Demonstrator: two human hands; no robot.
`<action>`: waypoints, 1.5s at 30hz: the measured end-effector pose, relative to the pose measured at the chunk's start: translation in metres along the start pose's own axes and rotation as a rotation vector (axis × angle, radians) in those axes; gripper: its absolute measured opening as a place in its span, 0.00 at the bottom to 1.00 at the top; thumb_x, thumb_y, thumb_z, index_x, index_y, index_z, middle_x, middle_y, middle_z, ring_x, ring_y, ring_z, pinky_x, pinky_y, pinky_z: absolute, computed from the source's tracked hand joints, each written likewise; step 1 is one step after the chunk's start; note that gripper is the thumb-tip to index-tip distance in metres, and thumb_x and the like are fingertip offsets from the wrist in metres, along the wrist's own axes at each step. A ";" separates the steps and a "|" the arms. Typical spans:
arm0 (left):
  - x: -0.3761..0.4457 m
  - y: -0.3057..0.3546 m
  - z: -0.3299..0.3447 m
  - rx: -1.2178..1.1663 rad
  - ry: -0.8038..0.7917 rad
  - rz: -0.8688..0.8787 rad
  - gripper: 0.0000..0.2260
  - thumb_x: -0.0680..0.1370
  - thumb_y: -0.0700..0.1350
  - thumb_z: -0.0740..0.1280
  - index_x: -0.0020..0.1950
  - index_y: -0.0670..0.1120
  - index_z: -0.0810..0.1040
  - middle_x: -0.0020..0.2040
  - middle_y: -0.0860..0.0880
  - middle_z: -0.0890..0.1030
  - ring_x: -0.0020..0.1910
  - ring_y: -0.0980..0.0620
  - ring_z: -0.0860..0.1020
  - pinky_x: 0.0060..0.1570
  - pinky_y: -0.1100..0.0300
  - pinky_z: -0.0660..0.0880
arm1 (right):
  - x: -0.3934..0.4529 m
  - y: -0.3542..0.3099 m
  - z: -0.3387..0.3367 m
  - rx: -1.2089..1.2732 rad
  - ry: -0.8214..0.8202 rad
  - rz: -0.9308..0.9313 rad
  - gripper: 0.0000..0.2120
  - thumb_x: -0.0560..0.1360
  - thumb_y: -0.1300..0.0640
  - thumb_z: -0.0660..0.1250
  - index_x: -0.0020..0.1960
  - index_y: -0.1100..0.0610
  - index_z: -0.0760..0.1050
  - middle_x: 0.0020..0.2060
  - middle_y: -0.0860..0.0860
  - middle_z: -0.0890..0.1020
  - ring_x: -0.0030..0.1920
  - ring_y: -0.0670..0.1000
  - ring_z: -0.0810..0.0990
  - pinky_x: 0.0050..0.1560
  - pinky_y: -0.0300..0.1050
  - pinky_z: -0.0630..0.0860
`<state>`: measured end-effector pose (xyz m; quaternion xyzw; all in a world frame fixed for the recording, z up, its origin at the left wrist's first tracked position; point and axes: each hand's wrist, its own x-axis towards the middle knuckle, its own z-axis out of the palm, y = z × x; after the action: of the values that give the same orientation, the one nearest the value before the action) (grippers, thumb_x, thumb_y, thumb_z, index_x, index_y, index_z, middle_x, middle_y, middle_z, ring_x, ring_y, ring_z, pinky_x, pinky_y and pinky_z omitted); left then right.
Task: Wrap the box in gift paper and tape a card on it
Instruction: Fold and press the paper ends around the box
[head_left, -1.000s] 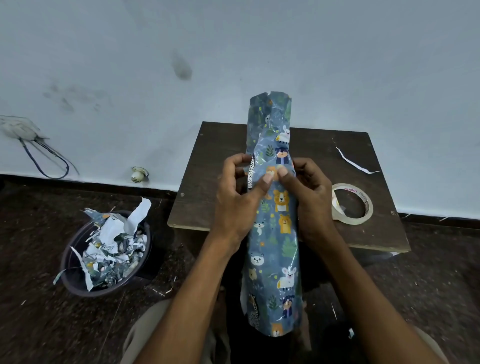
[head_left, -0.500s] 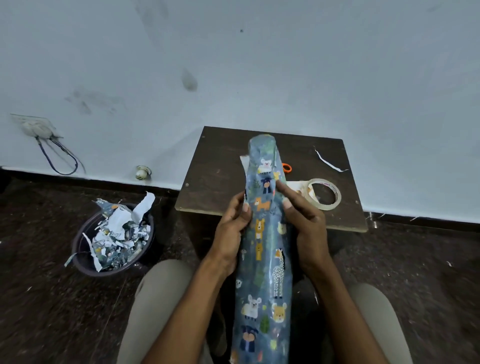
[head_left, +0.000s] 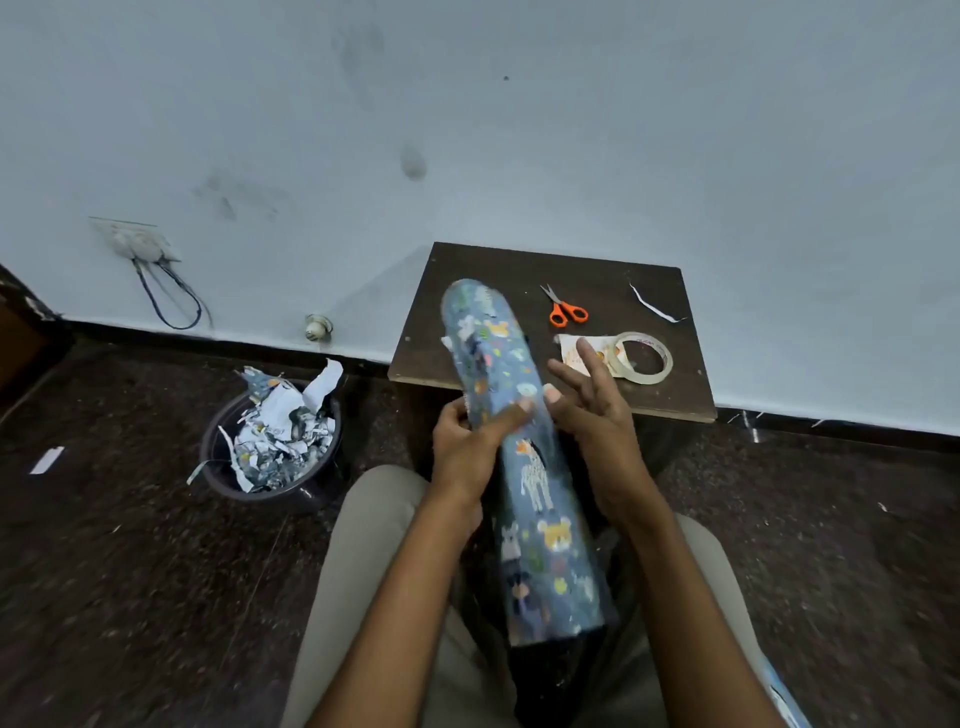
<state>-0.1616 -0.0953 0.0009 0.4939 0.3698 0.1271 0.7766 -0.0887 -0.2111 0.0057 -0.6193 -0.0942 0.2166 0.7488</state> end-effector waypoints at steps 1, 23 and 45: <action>0.002 0.004 -0.002 -0.053 0.047 -0.018 0.26 0.68 0.46 0.82 0.63 0.40 0.78 0.50 0.44 0.87 0.47 0.44 0.86 0.49 0.48 0.84 | -0.005 -0.003 0.001 -0.045 -0.044 0.036 0.39 0.71 0.53 0.74 0.79 0.47 0.64 0.68 0.50 0.78 0.66 0.49 0.80 0.63 0.47 0.77; 0.003 -0.003 -0.010 0.123 -0.003 0.092 0.19 0.73 0.46 0.78 0.62 0.50 0.79 0.47 0.47 0.87 0.45 0.48 0.87 0.47 0.48 0.84 | -0.027 0.009 -0.005 0.106 -0.109 0.290 0.22 0.74 0.58 0.75 0.65 0.64 0.76 0.53 0.63 0.85 0.48 0.62 0.86 0.49 0.55 0.83; 0.009 -0.026 -0.027 0.228 -0.038 0.328 0.27 0.72 0.29 0.74 0.69 0.43 0.77 0.56 0.48 0.85 0.55 0.52 0.84 0.50 0.58 0.82 | -0.015 0.036 -0.009 -0.403 -0.030 -0.058 0.26 0.75 0.70 0.73 0.66 0.48 0.77 0.56 0.43 0.85 0.58 0.42 0.83 0.59 0.44 0.81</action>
<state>-0.1791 -0.0844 -0.0318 0.6345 0.2818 0.2000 0.6914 -0.1057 -0.2200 -0.0295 -0.7504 -0.1647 0.1809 0.6141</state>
